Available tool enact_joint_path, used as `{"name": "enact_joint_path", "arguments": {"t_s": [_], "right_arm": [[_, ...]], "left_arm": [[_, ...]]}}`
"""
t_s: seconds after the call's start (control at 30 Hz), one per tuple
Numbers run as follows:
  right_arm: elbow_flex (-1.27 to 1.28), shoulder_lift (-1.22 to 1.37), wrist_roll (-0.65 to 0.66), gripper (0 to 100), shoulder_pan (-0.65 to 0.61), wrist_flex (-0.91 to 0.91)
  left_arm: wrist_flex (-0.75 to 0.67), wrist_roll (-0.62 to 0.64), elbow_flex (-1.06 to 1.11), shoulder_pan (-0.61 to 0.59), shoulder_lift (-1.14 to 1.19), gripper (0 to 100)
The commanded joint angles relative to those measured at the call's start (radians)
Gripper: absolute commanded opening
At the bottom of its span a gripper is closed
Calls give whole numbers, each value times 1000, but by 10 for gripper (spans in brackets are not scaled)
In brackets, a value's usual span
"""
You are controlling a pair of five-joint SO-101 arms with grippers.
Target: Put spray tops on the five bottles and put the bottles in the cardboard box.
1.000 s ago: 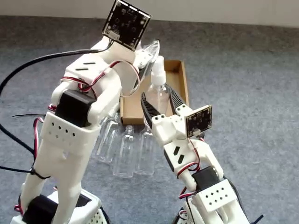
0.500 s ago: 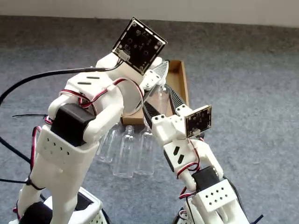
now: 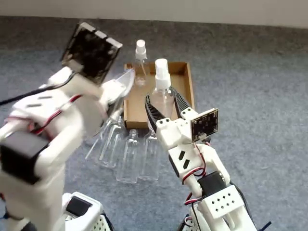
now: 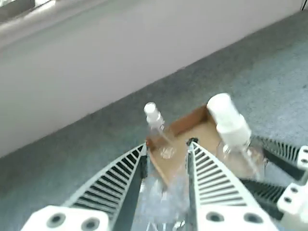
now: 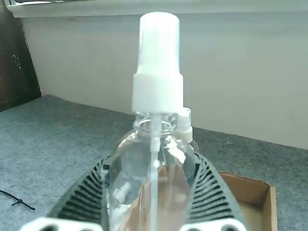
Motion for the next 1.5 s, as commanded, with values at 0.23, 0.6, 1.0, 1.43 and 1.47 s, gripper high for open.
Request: {"name": "enact_joint_path", "arguments": {"t_s": [0.23, 0.6, 1.0, 1.43, 1.47], "right_arm": [[-231, 308, -6, 5, -4, -294], [-410, 1079, -3, 5, -2, -885], [-720, 1616, 104, 5, -2, -1095], [-885, 1840, 118, 5, 35, -1095], [-885, 1847, 118, 5, 35, -1095]], "left_arm": [[2, -49, 716, -430, -395, 136], [-376, -52, 1431, -509, -714, 135], [-497, -55, 1612, -532, -776, 133], [-502, -54, 1627, -530, -783, 133], [-502, -54, 1627, -530, -783, 133]]}}
